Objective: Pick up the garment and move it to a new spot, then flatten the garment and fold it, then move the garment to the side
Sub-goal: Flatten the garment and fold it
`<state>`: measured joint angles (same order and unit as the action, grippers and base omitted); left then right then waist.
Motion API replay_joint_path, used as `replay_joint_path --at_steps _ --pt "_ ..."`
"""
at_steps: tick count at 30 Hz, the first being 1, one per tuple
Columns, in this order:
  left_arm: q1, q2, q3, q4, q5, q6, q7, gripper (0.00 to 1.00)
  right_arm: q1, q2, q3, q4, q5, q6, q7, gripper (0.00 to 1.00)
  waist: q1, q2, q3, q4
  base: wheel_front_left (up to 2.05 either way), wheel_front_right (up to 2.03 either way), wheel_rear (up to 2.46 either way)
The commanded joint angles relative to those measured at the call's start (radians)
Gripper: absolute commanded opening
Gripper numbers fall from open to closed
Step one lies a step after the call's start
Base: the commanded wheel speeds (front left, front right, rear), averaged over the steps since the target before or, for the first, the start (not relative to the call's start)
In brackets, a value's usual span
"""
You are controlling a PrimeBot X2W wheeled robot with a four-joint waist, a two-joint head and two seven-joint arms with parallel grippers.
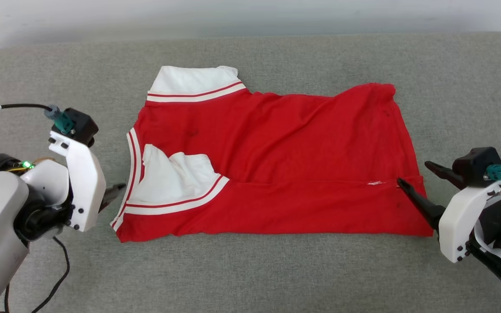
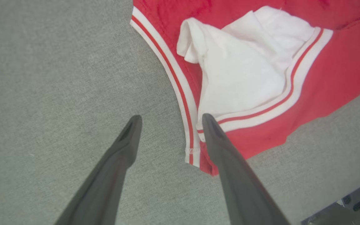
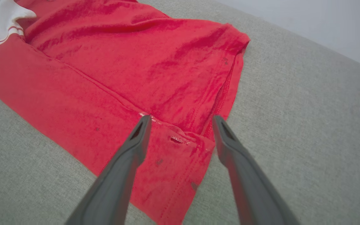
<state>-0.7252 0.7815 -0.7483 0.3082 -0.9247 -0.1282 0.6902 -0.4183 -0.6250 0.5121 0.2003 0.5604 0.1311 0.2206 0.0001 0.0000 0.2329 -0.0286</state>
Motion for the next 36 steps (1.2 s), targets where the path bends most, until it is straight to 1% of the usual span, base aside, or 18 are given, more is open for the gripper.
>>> replay_joint_path --at_steps 1,3,7,13,16,17,18,21,25,28,31,32,33,34,36 --pt "0.011 0.008 -0.006 -0.004 -0.014 -0.001 0.027 1.0 -0.001 0.007 0.004 -0.004 -0.003 -0.001 0.005 1.0 -0.0001 0.0 0.008 -0.007 0.0 0.0 0.0" --pt "0.024 0.013 -0.018 -0.002 -0.043 -0.001 0.08 1.0 -0.011 0.009 0.011 -0.005 0.0 -0.001 0.011 1.0 -0.0001 0.0 0.015 -0.016 0.0 0.0 0.0" --pt "0.043 0.007 -0.041 0.022 -0.071 0.003 0.143 1.0 -0.03 0.013 0.026 0.001 0.006 -0.001 0.023 1.0 -0.0001 0.0 0.03 -0.034 0.0 0.0 0.0" --pt "0.088 -0.015 -0.098 0.082 -0.049 0.002 0.16 1.0 -0.06 0.019 0.053 0.016 0.016 -0.001 0.03 1.0 -0.0001 0.0 0.046 -0.057 0.0 0.0 0.0" --pt "0.107 -0.028 -0.119 0.104 -0.053 0.001 0.154 1.0 -0.076 0.017 0.049 0.023 0.027 -0.001 0.025 1.0 -0.0001 0.0 0.047 -0.062 0.0 0.0 0.0" --pt "0.108 -0.03 -0.125 0.108 -0.052 0.001 0.152 0.11 -0.082 0.012 0.051 0.024 0.03 -0.001 0.027 1.0 -0.0001 0.0 0.045 -0.062 0.0 0.0 0.0" --pt "0.106 -0.034 -0.131 0.11 -0.053 0.0 0.148 0.0 -0.088 0.005 0.052 0.024 0.03 -0.001 0.03 1.0 -0.0001 0.0 0.042 -0.061 0.0 0.0 0.0" --pt "0.088 -0.042 -0.134 0.103 -0.06 0.0 0.12 0.0 -0.113 -0.022 0.061 0.017 0.034 -0.001 0.05 1.0 -0.0001 0.0 0.025 -0.051 0.0 0.0 0.0" --pt "0.067 -0.033 -0.154 0.074 -0.073 -0.001 0.098 0.0 -0.157 -0.08 0.094 -0.018 0.062 -0.001 0.131 1.0 -0.0001 0.0 -0.003 -0.041 0.0 0.0 0.0" --pt "0.038 -0.014 -0.171 0.045 -0.076 -0.001 0.084 0.0 -0.204 -0.139 0.146 -0.051 0.104 -0.001 0.237 1.0 -0.0001 0.0 -0.018 -0.032 0.0 0.0 0.0" --pt "0.011 -0.002 -0.185 0.008 -0.084 -0.001 0.068 0.0 -0.254 -0.203 0.212 -0.092 0.154 -0.001 0.367 1.0 -0.0001 0.0 -0.026 -0.023 0.0 0.0 0.0" --pt "0.004 0.002 -0.194 -0.003 -0.085 -0.001 0.063 0.0 -0.267 -0.22 0.234 -0.107 0.186 -0.001 0.411 1.0 -0.0001 0.0 -0.026 -0.019 0.0 0.0 0.0" --pt "-0.011 0.011 -0.211 -0.027 -0.078 -0.001 0.053 0.0 -0.294 -0.253 0.262 -0.125 0.233 -0.001 0.492 1.0 -0.0001 0.0 -0.023 -0.011 0.0 0.0 0.0" --pt "-0.021 0.014 -0.22 -0.039 -0.073 -0.001 0.05 0.0 -0.31 -0.269 0.276 -0.135 0.245 -0.001 0.522 1.0 -0.0001 0.0 -0.021 -0.006 0.0 0.0 0.0" --pt "-0.036 0.017 -0.235 -0.057 -0.073 -0.001 0.041 0.0 -0.322 -0.278 0.295 -0.136 0.276 -0.001 0.566 1.0 -0.0001 0.0 -0.014 0.003 0.0 0.0 0.0"
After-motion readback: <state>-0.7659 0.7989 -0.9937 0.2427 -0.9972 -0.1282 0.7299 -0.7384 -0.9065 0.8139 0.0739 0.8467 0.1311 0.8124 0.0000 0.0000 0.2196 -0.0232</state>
